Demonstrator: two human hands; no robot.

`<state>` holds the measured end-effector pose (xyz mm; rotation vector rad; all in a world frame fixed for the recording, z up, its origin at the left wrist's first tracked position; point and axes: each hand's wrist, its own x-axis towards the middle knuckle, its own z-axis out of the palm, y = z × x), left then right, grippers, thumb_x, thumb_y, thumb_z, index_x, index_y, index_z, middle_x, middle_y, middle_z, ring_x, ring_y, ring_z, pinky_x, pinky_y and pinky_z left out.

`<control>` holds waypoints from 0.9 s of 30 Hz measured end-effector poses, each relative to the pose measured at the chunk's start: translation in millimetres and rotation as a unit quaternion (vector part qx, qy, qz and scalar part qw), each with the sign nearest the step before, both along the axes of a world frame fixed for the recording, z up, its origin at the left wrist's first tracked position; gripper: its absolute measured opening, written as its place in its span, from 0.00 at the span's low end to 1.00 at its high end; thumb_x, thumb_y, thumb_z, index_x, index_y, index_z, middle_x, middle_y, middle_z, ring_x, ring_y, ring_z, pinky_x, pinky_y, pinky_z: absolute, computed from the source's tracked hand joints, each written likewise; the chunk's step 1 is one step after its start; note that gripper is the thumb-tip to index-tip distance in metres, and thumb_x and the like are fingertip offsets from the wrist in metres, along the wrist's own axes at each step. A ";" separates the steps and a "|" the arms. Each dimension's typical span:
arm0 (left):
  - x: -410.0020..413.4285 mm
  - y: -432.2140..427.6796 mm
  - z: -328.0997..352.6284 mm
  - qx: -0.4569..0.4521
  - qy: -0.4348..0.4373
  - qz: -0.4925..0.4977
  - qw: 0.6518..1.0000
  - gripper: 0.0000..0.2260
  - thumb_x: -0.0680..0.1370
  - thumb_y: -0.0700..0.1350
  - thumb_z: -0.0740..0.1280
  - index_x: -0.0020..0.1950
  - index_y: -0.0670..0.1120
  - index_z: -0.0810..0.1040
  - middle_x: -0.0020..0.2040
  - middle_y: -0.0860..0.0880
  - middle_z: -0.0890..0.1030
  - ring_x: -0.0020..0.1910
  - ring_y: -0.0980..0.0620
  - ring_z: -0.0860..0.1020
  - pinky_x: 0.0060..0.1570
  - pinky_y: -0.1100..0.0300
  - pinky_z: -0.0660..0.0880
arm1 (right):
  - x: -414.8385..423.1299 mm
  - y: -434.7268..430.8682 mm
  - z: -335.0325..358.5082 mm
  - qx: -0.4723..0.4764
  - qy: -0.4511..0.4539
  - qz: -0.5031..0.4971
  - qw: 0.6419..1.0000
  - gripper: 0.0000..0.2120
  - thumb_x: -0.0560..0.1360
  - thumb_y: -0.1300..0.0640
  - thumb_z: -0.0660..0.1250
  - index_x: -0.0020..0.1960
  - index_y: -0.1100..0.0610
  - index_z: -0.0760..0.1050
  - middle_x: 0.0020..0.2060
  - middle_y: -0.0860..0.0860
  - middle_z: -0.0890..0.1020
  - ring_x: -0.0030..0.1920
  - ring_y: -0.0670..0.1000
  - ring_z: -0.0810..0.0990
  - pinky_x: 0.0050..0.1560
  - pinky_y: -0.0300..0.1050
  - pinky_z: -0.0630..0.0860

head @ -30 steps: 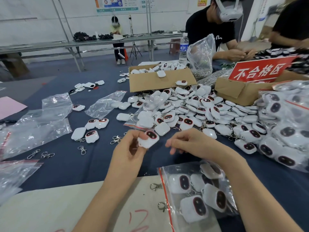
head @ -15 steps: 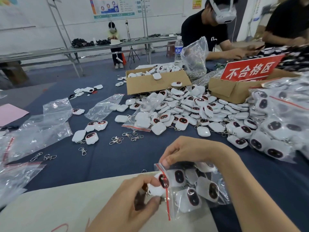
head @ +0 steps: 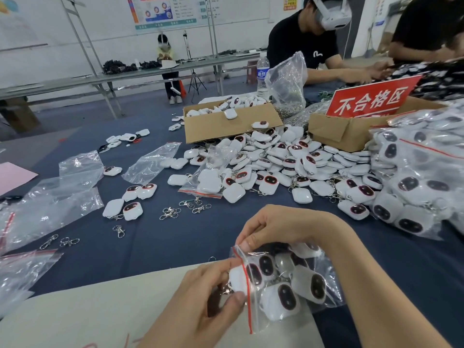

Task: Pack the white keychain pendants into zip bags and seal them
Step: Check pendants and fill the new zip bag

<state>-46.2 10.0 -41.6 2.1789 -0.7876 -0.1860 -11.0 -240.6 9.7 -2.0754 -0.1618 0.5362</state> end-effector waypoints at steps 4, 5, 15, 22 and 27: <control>3.0 -8.7 3.2 0.055 -0.074 -0.037 0.995 0.16 0.77 0.61 0.67 0.62 0.75 0.68 0.59 0.78 0.69 0.60 0.68 0.66 0.61 0.73 0.62 | -0.1 0.2 1.2 -0.004 0.003 0.010 1.000 0.04 0.74 0.49 0.75 0.49 0.45 0.86 0.48 0.43 0.87 0.51 0.43 0.85 0.55 0.38 0.78; 3.8 -11.7 1.8 0.062 -0.097 -0.044 0.992 0.17 0.76 0.63 0.65 0.64 0.73 0.67 0.56 0.76 0.72 0.58 0.68 0.66 0.63 0.72 0.60 | -0.1 0.3 1.5 -0.004 0.004 0.014 1.000 0.04 0.74 0.49 0.75 0.49 0.44 0.86 0.48 0.43 0.87 0.50 0.42 0.85 0.55 0.37 0.77; -2.0 -28.5 -2.3 -0.003 -0.110 0.034 0.993 0.11 0.76 0.53 0.73 0.53 0.66 0.75 0.53 0.68 0.74 0.54 0.61 0.70 0.52 0.68 0.68 | 2.1 -1.2 1.5 0.037 0.012 0.003 0.999 0.05 0.75 0.53 0.75 0.51 0.47 0.85 0.46 0.43 0.87 0.46 0.40 0.84 0.48 0.31 0.76; -2.9 -27.6 9.0 -0.031 -0.052 -0.023 0.998 0.13 0.77 0.48 0.62 0.56 0.66 0.74 0.56 0.65 0.75 0.54 0.56 0.76 0.49 0.68 0.71 | 5.2 -6.7 -1.5 0.041 0.013 0.000 0.999 0.10 0.77 0.52 0.73 0.57 0.48 0.81 0.38 0.45 0.84 0.40 0.42 0.82 0.43 0.33 0.74; 6.7 -4.7 20.2 -0.115 0.070 -0.027 0.991 0.16 0.78 0.41 0.57 0.53 0.55 0.82 0.49 0.37 0.83 0.31 0.45 0.74 0.37 0.58 0.71 | 15.4 -16.1 -8.0 0.046 -0.109 -0.106 0.987 0.07 0.79 0.55 0.70 0.56 0.47 0.81 0.43 0.45 0.86 0.42 0.40 0.81 0.44 0.33 0.75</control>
